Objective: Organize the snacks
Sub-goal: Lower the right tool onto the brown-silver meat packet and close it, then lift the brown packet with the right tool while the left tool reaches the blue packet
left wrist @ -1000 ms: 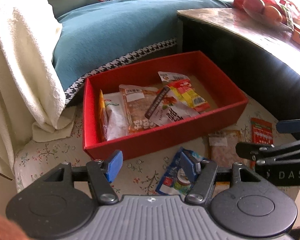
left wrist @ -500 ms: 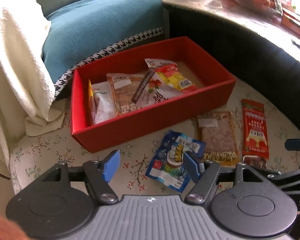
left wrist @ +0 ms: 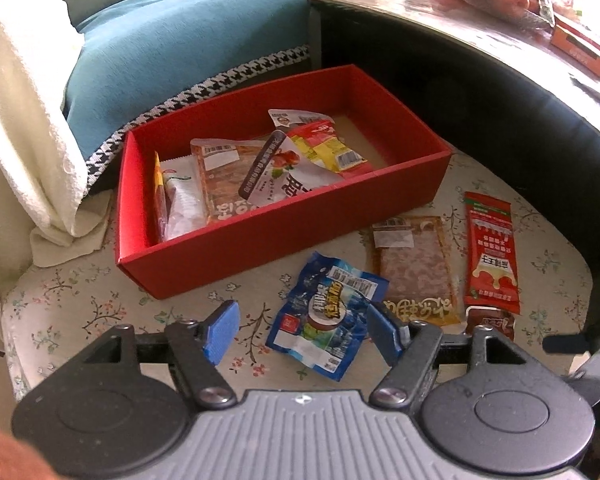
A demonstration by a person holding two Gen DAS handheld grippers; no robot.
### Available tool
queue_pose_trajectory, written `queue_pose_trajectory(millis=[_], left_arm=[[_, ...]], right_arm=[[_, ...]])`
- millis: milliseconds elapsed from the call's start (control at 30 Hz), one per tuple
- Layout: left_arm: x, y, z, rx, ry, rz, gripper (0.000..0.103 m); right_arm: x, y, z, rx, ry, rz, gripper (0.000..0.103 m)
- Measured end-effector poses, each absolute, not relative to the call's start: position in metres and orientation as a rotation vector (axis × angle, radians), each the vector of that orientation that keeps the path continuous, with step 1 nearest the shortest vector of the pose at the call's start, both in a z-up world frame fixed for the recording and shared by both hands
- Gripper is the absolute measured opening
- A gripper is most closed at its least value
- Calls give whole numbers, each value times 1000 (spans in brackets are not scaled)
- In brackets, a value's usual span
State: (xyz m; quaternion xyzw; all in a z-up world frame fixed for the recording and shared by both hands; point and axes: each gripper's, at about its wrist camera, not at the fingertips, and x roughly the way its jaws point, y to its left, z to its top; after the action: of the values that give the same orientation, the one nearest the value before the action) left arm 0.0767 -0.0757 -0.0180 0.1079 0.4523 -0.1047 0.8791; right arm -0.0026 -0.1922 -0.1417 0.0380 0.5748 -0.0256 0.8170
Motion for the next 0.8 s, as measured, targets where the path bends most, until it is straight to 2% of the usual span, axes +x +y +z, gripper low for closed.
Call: queue_pose_trajectory(millis=[200, 567, 633, 700, 733, 767, 800], left_arm=[[75, -76, -16, 210, 943, -234, 64], [77, -73, -18, 194, 958, -222, 64], [77, -72, -18, 189, 961, -219, 64], [77, -72, -18, 186, 960, -220, 64], [78, -72, -19, 187, 962, -218, 64], [78, -72, -19, 188, 963, -216, 64], [78, -72, -19, 188, 963, -217, 64]], right_arm=[[-12, -210, -151, 240, 1206, -63, 103], [-20, -204, -149, 198, 1164, -60, 103], [-19, -201, -147, 178, 1166, -50, 99], [-23, -196, -141, 157, 1148, -16, 79], [-27, -191, -137, 144, 1141, 0, 73], [-27, -189, -134, 134, 1137, 20, 59], [-29, -188, -132, 134, 1136, 30, 53]])
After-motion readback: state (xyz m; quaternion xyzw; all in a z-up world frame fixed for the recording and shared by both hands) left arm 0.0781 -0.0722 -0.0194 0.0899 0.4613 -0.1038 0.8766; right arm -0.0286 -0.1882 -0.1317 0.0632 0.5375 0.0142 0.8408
